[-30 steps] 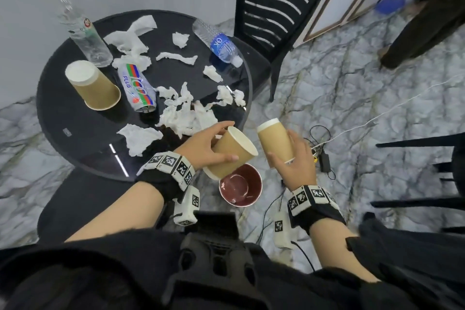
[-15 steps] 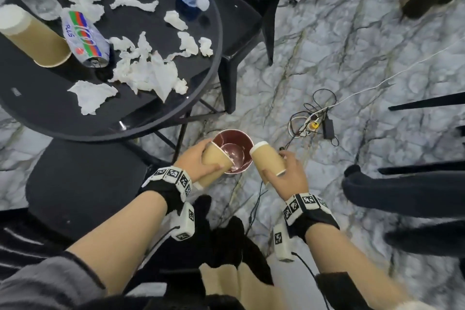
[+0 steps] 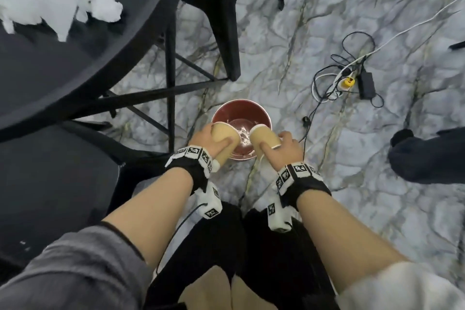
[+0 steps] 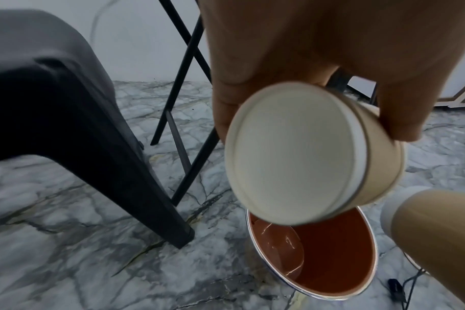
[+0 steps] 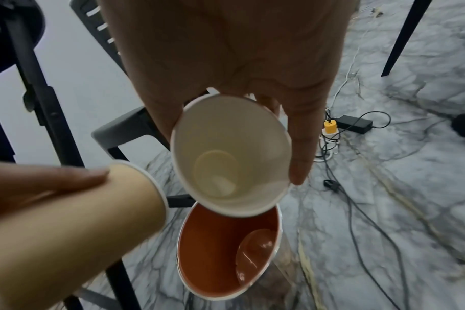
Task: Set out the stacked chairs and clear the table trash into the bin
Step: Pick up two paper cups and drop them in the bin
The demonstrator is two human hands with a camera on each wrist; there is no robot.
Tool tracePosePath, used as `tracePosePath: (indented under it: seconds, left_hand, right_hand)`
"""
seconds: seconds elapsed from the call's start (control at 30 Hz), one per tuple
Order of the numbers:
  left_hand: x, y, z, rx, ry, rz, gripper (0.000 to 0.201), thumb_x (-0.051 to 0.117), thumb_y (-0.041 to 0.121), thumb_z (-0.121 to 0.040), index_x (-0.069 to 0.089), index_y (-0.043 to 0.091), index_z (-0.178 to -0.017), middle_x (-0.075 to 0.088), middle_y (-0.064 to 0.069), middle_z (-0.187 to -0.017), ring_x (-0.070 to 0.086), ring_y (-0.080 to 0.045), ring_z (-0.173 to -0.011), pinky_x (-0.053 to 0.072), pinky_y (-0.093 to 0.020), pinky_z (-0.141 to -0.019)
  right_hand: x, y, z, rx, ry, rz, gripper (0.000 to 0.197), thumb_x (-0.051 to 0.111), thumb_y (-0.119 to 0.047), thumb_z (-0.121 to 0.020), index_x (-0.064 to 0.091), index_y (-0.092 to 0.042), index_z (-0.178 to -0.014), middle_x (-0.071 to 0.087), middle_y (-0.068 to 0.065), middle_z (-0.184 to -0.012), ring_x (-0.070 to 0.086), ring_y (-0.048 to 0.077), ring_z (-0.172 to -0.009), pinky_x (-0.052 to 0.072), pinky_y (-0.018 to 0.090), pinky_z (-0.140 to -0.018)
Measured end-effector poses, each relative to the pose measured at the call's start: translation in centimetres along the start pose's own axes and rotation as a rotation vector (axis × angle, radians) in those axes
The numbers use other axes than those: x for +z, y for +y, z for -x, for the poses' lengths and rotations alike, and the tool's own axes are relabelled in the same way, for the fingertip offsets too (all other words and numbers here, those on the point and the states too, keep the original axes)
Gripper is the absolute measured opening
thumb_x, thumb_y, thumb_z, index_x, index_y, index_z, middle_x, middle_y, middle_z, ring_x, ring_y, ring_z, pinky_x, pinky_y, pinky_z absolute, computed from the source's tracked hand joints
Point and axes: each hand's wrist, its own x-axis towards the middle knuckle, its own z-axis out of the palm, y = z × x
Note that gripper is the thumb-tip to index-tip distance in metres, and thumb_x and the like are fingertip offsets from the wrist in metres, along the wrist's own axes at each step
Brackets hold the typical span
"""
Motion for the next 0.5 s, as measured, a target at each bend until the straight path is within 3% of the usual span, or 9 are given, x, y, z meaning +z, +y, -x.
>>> tracePosePath:
  seconds: [0.2,0.33,0.5]
  left_hand:
    - [3.6,-0.6,-6.0,0.024,0.04,0.037,0.078,0.058,0.059,-0.077,0.037,0.018,-0.14,0.051,-0.011,-0.137,0.049,-0.033,-0.124,0.039,-0.04,-0.104]
    - [3.3,-0.3,-5.1,0.102,0.012,0.119,0.082,0.045,0.073,-0.071,0.036,0.028,-0.139,0.053,-0.005,-0.136,0.051,-0.026,-0.124,0.04,-0.046,-0.104]
    - [-1.8,2.4,2.7,0.286,0.034,0.193,0.052,0.057,0.034,-0.089,0.041,0.023,-0.137,0.055,-0.007,-0.128,0.055,-0.026,-0.115,0.045,-0.045,-0.099]
  right_hand:
    - [4.0,1.3,-6.1,-0.017,-0.01,-0.055,0.067,0.055,-0.047,-0.084,0.032,-0.019,-0.141,0.043,0.019,-0.137,0.047,0.038,-0.122,0.037,0.039,-0.1]
    - [3.3,1.8,-5.1,-0.145,-0.031,-0.101,0.065,0.057,-0.037,-0.089,0.031,-0.017,-0.144,0.035,0.012,-0.147,0.036,0.028,-0.134,0.027,0.033,-0.109]
    - [-1.0,-1.1,1.7,-0.292,-0.006,-0.145,0.055,0.061,-0.025,-0.087,0.041,-0.012,-0.138,0.042,0.011,-0.139,0.04,0.023,-0.129,0.025,0.019,-0.101]
